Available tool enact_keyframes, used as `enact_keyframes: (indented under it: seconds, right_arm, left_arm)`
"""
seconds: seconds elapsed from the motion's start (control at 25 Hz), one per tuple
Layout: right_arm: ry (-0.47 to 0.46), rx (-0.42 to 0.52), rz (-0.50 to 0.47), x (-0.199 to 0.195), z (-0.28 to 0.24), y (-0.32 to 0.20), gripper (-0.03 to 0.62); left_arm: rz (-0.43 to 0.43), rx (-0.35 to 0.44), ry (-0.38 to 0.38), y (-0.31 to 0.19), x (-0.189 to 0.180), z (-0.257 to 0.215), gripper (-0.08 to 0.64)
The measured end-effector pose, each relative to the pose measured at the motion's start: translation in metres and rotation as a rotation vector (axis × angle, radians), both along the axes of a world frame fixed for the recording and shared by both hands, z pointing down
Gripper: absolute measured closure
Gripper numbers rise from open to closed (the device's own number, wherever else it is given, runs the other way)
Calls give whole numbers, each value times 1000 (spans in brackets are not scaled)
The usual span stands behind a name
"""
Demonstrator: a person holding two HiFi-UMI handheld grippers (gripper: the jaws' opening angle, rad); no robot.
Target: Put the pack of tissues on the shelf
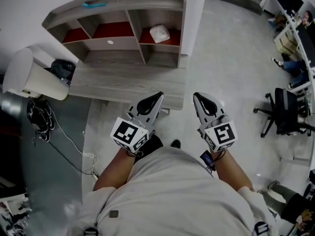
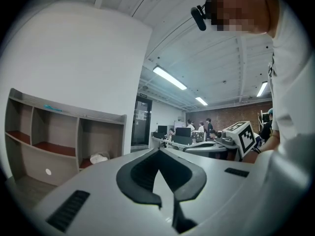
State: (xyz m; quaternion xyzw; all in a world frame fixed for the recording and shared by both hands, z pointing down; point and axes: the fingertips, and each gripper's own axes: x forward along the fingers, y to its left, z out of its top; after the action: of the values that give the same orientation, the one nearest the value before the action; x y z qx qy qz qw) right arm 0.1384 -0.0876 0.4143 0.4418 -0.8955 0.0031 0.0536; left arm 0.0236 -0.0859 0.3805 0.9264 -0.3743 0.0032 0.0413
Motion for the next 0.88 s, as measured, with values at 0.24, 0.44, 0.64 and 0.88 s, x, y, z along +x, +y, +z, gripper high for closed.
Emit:
enact_keyframes:
  seconds: [0.24,0.44,0.64,0.88]
  right_arm:
    - [-30,-17,-9,-4,6,32,572]
    - [-37,-6,-4,-12,5,55,572]
    - [-26,11,12,-30,1,81,572]
    - [-2,23,26,-63,-6,127,572]
  left_arm:
    - [-23,-22,-23,37,-8,3,545]
    - [-11,-17,-37,60,-18,5,545]
    - [0,-21,-31,85,-41,3,545]
    - [5,-2,-25,128,-84,-9,545]
